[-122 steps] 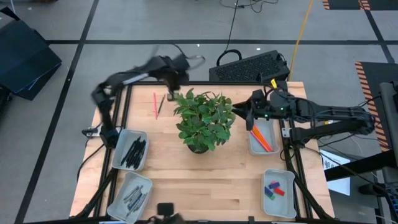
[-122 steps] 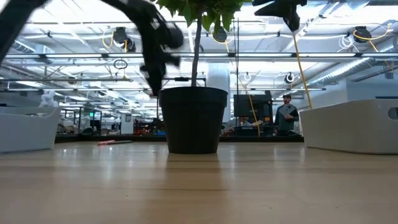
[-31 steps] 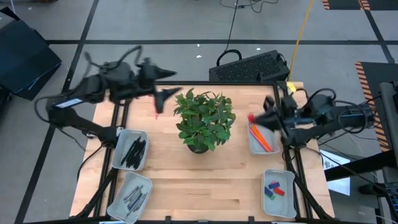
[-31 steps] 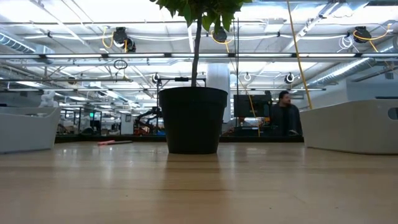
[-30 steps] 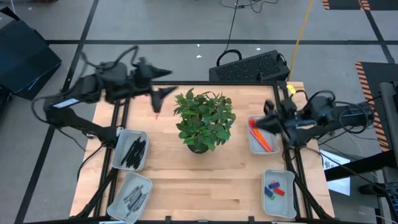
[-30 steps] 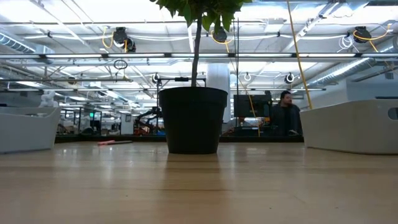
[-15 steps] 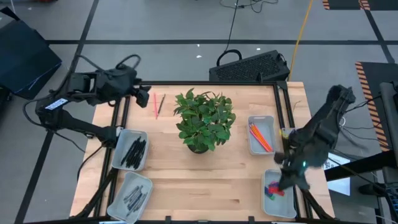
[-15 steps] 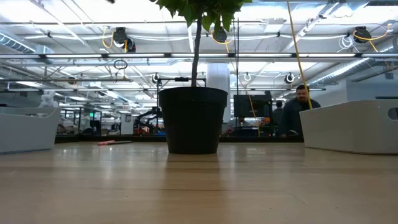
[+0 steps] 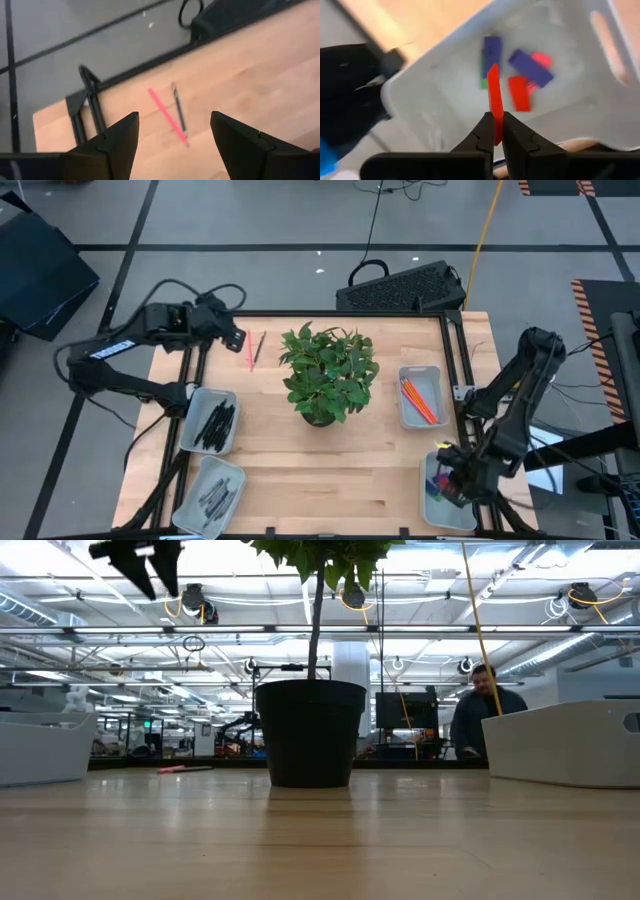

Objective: Sort crayons/erasers/pens/pencils in bins
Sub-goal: Put the red eraser into the bottom right gray bin, then put the pink pencil into the top right gray bin

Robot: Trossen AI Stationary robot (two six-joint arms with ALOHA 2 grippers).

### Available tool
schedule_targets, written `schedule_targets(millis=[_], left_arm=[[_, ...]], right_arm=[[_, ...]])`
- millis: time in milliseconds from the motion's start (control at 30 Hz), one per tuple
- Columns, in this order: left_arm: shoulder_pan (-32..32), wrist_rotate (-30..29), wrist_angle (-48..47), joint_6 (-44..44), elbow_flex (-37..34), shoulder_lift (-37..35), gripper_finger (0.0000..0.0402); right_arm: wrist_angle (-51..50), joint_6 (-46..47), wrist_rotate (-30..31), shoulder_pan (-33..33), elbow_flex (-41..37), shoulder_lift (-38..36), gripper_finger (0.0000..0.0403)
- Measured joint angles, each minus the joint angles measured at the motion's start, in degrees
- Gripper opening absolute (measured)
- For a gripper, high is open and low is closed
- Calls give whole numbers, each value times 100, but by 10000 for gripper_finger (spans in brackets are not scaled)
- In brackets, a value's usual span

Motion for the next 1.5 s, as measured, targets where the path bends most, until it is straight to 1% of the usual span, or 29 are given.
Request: schedule_targets(millis=[133, 333, 467, 567, 667, 800, 867, 967, 1033, 1167, 1300, 1400, 1500], left_arm=[[125, 319, -8, 17, -472, 0, 248], [172, 488, 5, -109, -936, 0, 248], [206, 760, 2, -500, -1210, -2, 248], [369, 1007, 97, -883, -1484, 39, 248], [689, 1319, 377, -1032, -1839, 169, 248], [1255, 1647, 1014, -763, -2200, 506, 248], [1474, 1662, 1312, -581, -2267, 772, 248], [1807, 1705, 1739, -329, -2275, 1265, 248], [2028, 1756, 1967, -317, -2247, 1635, 248], [2469, 1756, 2505, -418, -2239, 2338, 248], [2701, 1743, 3158, -545, -2239, 2921, 248], [2705, 1646, 3710, -609, -2239, 3264, 248], [2596, 1089, 3790, -852, -2237, 3356, 241]], right_arm=[[-23, -11, 14, -28, -158, 252, 13], [616, -148, -5, -96, -585, 529, 18], [1134, 30, -78, -96, -897, 561, 42], [1048, 48, -174, -155, -932, 492, 72], [1122, 49, -312, -269, -933, 203, 103], [1219, 106, -595, -502, -932, -462, 135], [1234, 217, -599, -662, -928, -813, 141], [1358, 198, -552, -966, -928, -1268, 137], [1586, -107, -296, -1193, -928, -1495, 130], [2182, -1026, 653, -1634, -924, -1794, 120], [2472, -1830, 1480, -2009, -924, -1893, 119], [2510, -2162, 1731, -2250, -924, -1888, 118], [2501, -2310, 1823, -2416, -924, -1874, 118]])
